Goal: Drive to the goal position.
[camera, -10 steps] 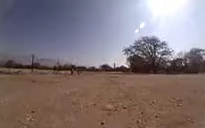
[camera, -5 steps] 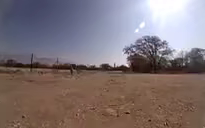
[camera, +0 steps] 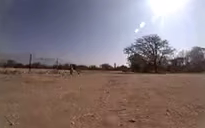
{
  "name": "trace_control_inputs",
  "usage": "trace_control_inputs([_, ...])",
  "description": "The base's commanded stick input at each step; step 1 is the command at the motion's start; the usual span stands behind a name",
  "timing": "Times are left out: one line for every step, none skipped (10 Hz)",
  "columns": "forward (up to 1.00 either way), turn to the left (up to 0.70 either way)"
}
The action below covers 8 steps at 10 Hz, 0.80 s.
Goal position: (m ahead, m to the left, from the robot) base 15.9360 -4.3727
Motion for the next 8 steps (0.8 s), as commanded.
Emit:
trace_control_inputs([0.50,0.00])
trace_control_inputs([0.50,0.00])
trace_control_inputs([0.50,0.00])
trace_control_inputs([0.50,0.00])
trace_control_inputs([0.50,0.00])
trace_control_inputs([0.50,0.00])
trace_control_inputs([0.50,0.00])
trace_control_inputs([0.50,0.00])
